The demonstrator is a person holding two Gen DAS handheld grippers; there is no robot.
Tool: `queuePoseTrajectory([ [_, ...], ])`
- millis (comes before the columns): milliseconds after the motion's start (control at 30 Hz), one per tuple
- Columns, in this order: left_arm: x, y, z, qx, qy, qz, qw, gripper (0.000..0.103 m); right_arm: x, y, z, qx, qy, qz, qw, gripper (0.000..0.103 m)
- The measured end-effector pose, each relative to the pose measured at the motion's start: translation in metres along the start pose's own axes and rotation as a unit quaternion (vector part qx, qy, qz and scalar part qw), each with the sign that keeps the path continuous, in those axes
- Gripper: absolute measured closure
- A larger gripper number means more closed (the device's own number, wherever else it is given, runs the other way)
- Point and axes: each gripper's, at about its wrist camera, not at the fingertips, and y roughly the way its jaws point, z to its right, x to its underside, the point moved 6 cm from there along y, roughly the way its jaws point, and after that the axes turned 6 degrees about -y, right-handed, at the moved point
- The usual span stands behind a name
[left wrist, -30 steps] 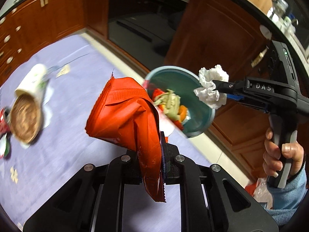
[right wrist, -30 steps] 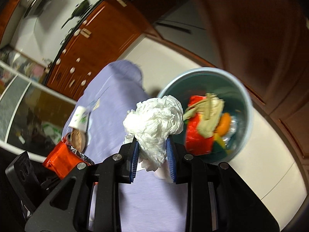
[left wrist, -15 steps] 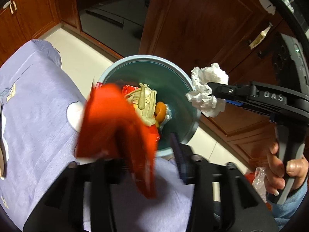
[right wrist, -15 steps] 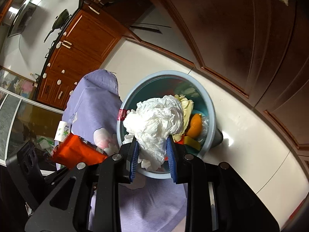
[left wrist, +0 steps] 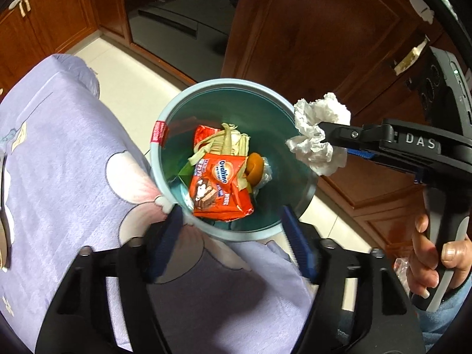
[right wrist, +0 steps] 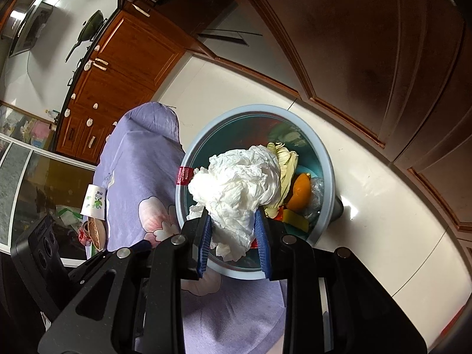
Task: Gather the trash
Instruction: 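Drop the red wrapper into the bin with the left tool while the right tool drops the tissue, then grasp the brown coconut-shell bowl by its rim with the right tool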
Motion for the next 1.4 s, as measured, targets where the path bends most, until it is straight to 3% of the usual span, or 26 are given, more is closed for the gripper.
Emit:
queuePoseTrajectory([
  [100, 0.002, -0.007, -0.003, -0.003, -0.003, 0.009, 0.9999, 0.025, -0.001, 0.005, -0.007, 0.002, -0.008, -0.005, 1.0, 0.071],
  [133, 0.003, -0.009, -0.003, -0.003, -0.004, 0.01, 0.9999, 0.019, -0.001, 0.008, -0.011, 0.0, -0.01, -0.01, 1.0, 0.066],
  [200, 0.005, -0.015, -0.005, -0.005, -0.006, 0.02, 0.9998, 0.012, -0.001, 0.009, -0.015, -0.005, -0.012, -0.011, 1.0, 0.042],
  [500, 0.013, -0.026, -0.02, -0.008, -0.026, 0.027, 0.9993, 0.009, 0.001, 0.01, -0.022, 0.009, -0.007, -0.012, 1.0, 0.026],
  [933, 0.027, -0.052, -0.038, 0.001, -0.05, 0.045, 0.9977, 0.009, 0.017, 0.009, -0.031, 0.042, -0.003, -0.027, 0.999, 0.023],
  [1167, 0.043, -0.075, -0.062, -0.006, -0.073, 0.068, 0.9949, 0.008, 0.025, 0.009, -0.067, 0.037, -0.032, -0.026, 0.998, 0.023],
  [1400, 0.072, -0.101, -0.112, -0.02, -0.122, 0.092, 0.988, 0.008, 0.04, 0.027, -0.113, 0.03, -0.067, -0.042, 0.996, 0.023],
])
